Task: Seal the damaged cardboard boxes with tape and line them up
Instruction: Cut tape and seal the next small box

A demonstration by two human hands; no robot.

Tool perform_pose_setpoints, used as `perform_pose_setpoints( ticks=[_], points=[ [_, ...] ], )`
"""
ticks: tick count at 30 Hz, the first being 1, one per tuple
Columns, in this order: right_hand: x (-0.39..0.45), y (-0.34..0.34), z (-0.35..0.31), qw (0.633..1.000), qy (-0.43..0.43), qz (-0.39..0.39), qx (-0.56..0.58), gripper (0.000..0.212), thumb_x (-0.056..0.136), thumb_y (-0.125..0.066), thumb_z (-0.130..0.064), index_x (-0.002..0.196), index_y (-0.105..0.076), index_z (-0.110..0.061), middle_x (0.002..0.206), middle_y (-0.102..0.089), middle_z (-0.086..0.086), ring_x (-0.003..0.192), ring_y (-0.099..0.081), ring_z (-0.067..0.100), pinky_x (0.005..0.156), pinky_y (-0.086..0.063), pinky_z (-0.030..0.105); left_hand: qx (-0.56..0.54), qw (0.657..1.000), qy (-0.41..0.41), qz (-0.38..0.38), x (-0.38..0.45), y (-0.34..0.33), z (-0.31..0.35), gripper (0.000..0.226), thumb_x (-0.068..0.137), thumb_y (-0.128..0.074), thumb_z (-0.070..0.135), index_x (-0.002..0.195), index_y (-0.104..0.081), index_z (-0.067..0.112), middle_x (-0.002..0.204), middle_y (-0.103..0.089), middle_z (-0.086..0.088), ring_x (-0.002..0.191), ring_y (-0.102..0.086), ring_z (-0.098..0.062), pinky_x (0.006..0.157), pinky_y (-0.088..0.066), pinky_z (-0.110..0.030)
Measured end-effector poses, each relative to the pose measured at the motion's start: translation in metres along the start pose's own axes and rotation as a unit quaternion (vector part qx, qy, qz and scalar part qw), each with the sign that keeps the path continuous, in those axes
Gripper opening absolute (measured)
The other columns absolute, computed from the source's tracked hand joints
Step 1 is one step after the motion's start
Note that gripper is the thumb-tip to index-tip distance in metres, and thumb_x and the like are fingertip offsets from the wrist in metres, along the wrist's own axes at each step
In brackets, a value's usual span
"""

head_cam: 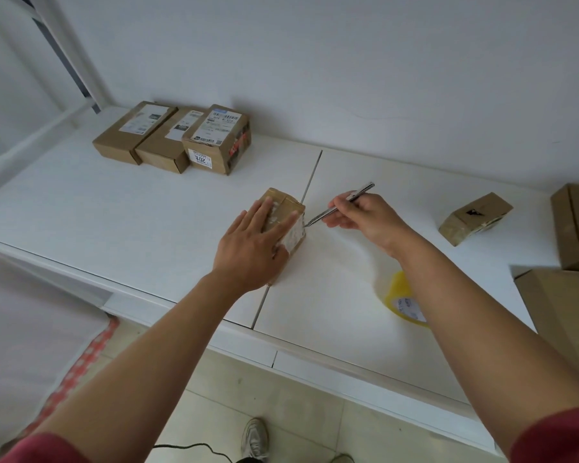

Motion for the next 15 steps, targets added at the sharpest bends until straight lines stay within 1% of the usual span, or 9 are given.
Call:
perform_pose_setpoints(
  ticks=[2,4,6,8,10,12,14,15],
  points=[
    [0.001,0.010,-0.002,0.998,0.008,0.069,-0.009,0.016,0.102,-0.051,-0.024,0.101,-0.064,-0.015,0.094,-0.076,0.002,0.076,-0.073,0.010,0.084,-0.052,0.028,-0.002,1.000,0.000,0.000,0.000,0.000,0.000,0.060,0.096,-0.040,0.041,0.153,-0.021,0.044,0.165,-0.016,-0.009,0.152,-0.011,-0.025,0.120,-0.008,-0.037],
    [0.000,0.027,-0.003,0.990,0.016,0.142,0.000,0.013,0.101,-0.053,-0.025,0.101,-0.063,-0.017,0.098,-0.075,0.005,0.071,-0.072,0.010,0.079,-0.052,0.026,-0.004,1.000,-0.001,-0.001,-0.001,0.000,0.001,0.060,0.096,-0.041,0.040,0.153,-0.022,0.043,0.164,-0.017,-0.009,0.152,-0.011,-0.025,0.120,-0.007,-0.036],
    [-0.004,0.038,-0.002,0.986,0.016,0.163,0.004,0.011,0.100,-0.055,-0.026,0.096,-0.065,-0.021,0.097,-0.075,0.003,0.070,-0.072,0.009,0.075,-0.053,0.021,-0.004,1.000,-0.001,-0.004,-0.001,0.000,0.001,0.060,0.096,-0.041,0.040,0.153,-0.022,0.043,0.164,-0.017,-0.010,0.152,-0.011,-0.025,0.120,-0.008,-0.037],
    [-0.006,0.039,0.003,0.987,0.012,0.154,-0.044,0.011,0.099,-0.057,-0.023,0.092,-0.066,-0.025,0.093,-0.075,0.001,0.072,-0.071,0.010,0.075,-0.053,0.022,-0.005,1.000,-0.001,-0.004,0.000,0.000,0.002,0.061,0.096,-0.041,0.040,0.153,-0.022,0.043,0.164,-0.016,-0.009,0.152,-0.011,-0.026,0.121,-0.009,-0.038],
    [-0.006,0.033,0.010,0.983,0.010,0.139,-0.118,0.011,0.097,-0.059,-0.020,0.098,-0.069,-0.024,0.090,-0.073,-0.002,0.080,-0.071,0.015,0.083,-0.054,0.027,-0.010,1.000,0.003,-0.010,0.000,0.000,0.002,0.061,0.096,-0.042,0.040,0.153,-0.022,0.044,0.165,-0.015,-0.008,0.152,-0.010,-0.026,0.122,-0.009,-0.042],
    [-0.003,0.026,0.015,0.969,0.012,0.123,-0.216,0.020,0.098,-0.058,-0.018,0.113,-0.069,-0.021,0.104,-0.073,0.000,0.097,-0.069,0.018,0.090,-0.052,0.028,-0.008,1.000,0.013,-0.024,0.000,-0.002,0.001,0.062,0.096,-0.042,0.041,0.153,-0.019,0.046,0.165,-0.013,-0.006,0.152,-0.006,-0.030,0.122,-0.008,-0.047],
    [0.001,0.021,0.022,0.931,-0.005,0.092,-0.352,0.034,0.098,-0.053,-0.013,0.130,-0.061,-0.022,0.123,-0.067,0.003,0.113,-0.062,0.022,0.090,-0.046,0.028,-0.001,0.999,0.024,-0.039,0.000,-0.003,-0.001,0.062,0.096,-0.041,0.043,0.153,-0.015,0.049,0.166,-0.010,-0.004,0.151,-0.002,-0.038,0.122,-0.006,-0.052],
    [0.003,0.020,0.028,0.912,-0.030,0.069,-0.403,0.043,0.097,-0.049,-0.010,0.138,-0.054,-0.023,0.132,-0.062,0.005,0.118,-0.058,0.026,0.091,-0.044,0.029,0.002,0.999,0.028,-0.046,0.000,-0.003,-0.001,0.062,0.096,-0.040,0.044,0.153,-0.014,0.049,0.166,-0.009,-0.003,0.150,-0.002,-0.042,0.121,-0.007,-0.055]
  ],
)
Point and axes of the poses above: each hand's wrist, its own x-axis towards the middle knuckle, its own y-axis out of the back of the hand, z = x × y, the point moved 7 cm from there along x, towards the middle knuckle
